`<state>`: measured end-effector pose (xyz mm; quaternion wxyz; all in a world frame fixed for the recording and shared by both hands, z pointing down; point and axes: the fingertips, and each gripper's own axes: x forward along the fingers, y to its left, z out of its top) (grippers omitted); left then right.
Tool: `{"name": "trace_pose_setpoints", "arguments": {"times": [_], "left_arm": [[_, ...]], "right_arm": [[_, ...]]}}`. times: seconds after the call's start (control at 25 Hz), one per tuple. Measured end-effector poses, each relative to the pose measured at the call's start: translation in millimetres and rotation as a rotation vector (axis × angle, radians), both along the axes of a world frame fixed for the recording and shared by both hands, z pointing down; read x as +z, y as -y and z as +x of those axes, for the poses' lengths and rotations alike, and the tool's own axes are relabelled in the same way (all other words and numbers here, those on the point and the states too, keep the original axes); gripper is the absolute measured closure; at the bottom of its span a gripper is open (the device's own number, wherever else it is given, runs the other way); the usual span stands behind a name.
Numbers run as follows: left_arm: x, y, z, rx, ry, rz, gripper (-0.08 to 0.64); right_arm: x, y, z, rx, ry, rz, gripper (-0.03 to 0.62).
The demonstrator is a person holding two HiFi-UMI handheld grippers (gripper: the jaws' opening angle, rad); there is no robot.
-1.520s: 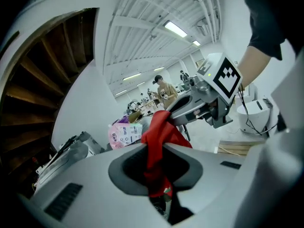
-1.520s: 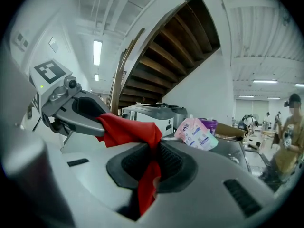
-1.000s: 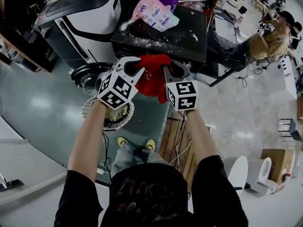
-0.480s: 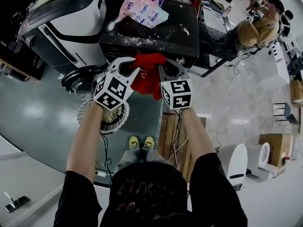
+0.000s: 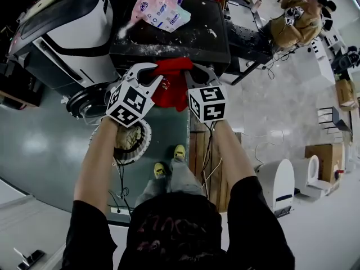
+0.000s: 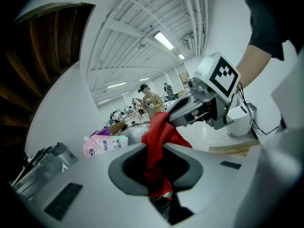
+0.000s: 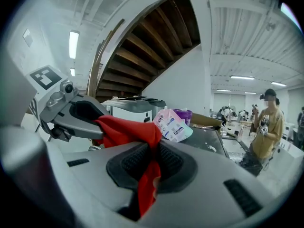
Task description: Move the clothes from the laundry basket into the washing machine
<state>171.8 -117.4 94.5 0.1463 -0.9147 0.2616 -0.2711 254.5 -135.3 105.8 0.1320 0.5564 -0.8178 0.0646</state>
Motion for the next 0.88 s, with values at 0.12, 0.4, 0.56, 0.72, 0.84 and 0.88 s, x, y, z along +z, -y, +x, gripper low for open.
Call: {"name": "trace_pose_setpoints", "arguments": {"times": [0.12, 0.4, 0.56, 0.72, 0.84, 0.88], "left_arm": [[11.7, 8.6, 3.4, -0.005, -0.010, -0.015, 0.489], [61.0, 25.4, 7.0, -0.052, -0.038, -0.085, 0.489], [83.6, 40.5, 10.6, -0.070, -0.055, -0.105, 0.489], [98.5, 56.6, 12.4, -0.075, -0.054, -0.107, 0.489], [113.0, 64.7, 14.3, -0.080, -0.056, -0.118, 0.489], [118.2, 67.0, 15.1, -0.082, -0.059, -0.123, 0.489]], "right_arm": [[12.3, 7.7, 3.4, 0.009, 0.010, -0.013, 0.558], [61.2, 23.8, 7.9, 0.017, 0.059, -0.068, 0.558], [82.8, 38.5, 12.4, 0.025, 0.075, -0.082, 0.558], [96.7, 56.7, 13.7, 0.031, 0.100, -0.096, 0.558], [110.9, 65.9, 15.5, 0.033, 0.116, -0.115, 0.557], [115.7, 68.5, 16.4, 0.034, 0.118, -0.118, 0.558]]}}
